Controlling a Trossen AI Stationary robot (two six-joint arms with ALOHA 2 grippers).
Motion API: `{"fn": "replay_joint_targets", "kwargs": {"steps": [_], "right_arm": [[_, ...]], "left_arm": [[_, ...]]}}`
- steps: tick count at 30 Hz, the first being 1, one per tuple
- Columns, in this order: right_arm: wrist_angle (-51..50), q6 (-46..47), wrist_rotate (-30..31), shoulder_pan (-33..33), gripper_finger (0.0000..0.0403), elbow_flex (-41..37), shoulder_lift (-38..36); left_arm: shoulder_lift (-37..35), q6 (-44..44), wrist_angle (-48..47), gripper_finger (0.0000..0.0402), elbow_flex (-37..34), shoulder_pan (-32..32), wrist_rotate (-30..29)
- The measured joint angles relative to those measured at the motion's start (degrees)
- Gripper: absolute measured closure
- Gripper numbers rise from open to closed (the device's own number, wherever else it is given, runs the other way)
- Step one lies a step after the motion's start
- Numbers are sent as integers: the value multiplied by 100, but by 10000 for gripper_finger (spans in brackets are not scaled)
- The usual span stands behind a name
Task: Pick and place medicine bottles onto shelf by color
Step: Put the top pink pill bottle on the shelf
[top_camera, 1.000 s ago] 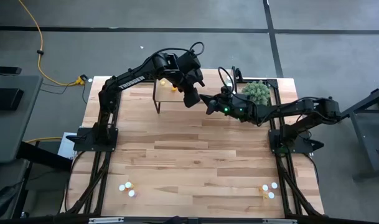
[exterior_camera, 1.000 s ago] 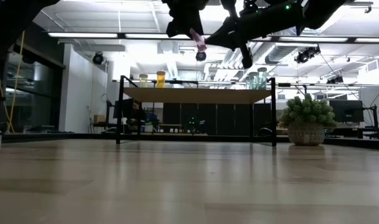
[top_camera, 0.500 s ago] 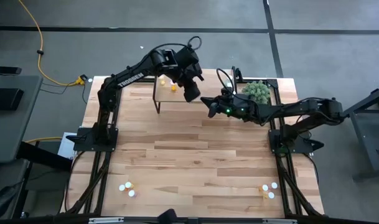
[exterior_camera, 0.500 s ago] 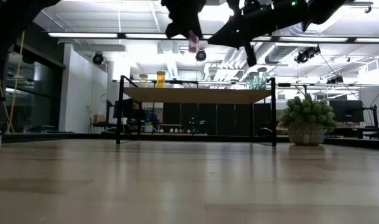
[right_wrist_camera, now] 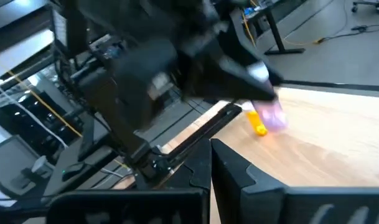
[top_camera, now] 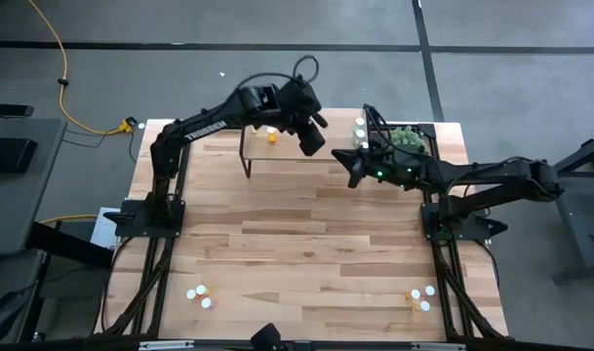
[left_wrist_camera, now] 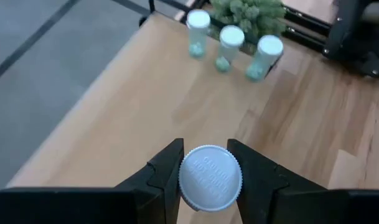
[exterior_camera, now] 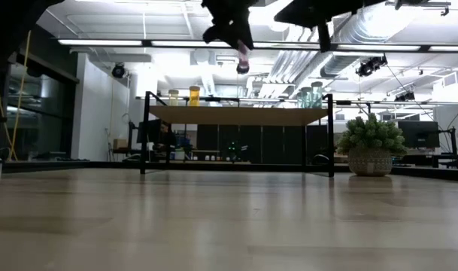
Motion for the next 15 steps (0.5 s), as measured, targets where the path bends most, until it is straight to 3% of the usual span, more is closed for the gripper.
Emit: {"fn": "replay_joint_targets", "kwargs": {"steps": [5,12,15], "right_arm": [[-43,-157,46,173,403,1,-198],[-82,-288,117,364,403,1,-313],[-130,-276,155,362,403,1,-308]], "left_arm": [[-357,-214,745,293,-1067,-167,-328],[-1428,-464,2856,293,-3276,-306,-643],[-1566,-463,3414,293,-3722,-242,-828]]}}
